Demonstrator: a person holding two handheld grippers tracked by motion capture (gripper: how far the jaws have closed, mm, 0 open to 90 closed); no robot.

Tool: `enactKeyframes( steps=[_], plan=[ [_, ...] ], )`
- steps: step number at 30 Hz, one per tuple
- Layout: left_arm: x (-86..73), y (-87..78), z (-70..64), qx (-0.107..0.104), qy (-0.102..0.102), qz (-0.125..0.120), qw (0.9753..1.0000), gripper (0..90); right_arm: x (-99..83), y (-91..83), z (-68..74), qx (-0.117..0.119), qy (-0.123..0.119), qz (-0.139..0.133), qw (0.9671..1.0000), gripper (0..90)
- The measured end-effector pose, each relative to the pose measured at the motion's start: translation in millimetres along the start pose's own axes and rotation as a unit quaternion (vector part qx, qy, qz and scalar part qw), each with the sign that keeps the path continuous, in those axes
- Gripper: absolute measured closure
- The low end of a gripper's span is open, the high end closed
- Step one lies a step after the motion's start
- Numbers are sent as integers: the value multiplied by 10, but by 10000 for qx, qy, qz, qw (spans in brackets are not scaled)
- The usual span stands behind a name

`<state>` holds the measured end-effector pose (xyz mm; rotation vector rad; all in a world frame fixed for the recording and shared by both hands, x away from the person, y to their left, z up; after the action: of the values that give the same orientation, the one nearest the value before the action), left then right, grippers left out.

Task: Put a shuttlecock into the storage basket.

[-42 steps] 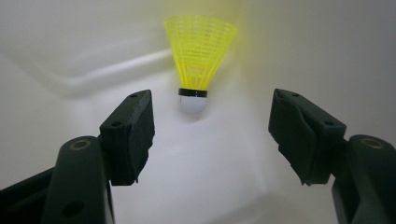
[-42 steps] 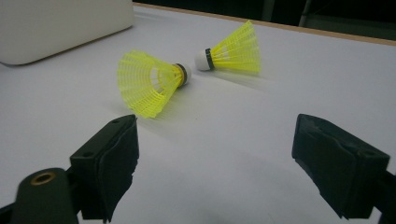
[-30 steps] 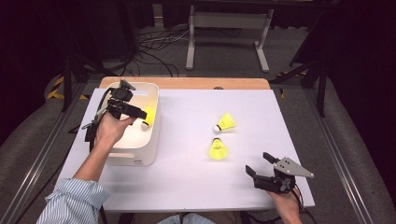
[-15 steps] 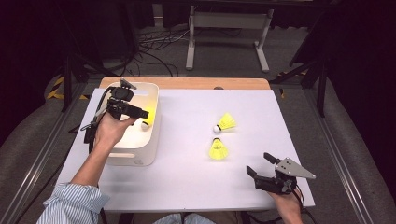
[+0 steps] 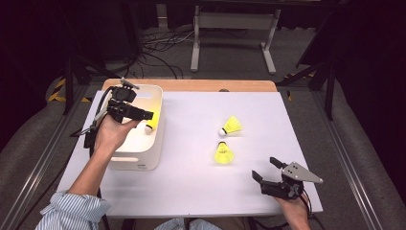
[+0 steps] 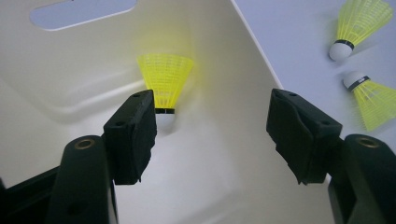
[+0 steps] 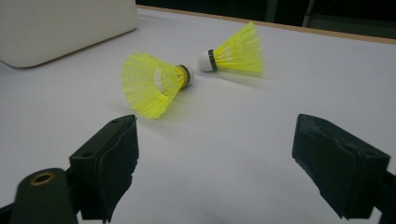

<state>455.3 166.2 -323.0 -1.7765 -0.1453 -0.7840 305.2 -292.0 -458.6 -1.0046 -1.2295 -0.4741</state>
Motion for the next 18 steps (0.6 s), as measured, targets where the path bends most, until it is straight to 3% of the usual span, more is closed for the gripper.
enactKeyframes(
  steps=[18],
  plan=[
    [23,-110,-190,-234,254,-152,9993,357,-2,4,1,35,0,14,10000,152]
  ],
)
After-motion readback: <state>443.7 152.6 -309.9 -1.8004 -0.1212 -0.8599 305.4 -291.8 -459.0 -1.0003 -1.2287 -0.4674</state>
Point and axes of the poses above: each handheld gripper's, and its own axes: y roughly forward along the jaws, x roughly out of its top, z roughly to its left, the point moved 2 cm from there along y, roughly forward along the jaws
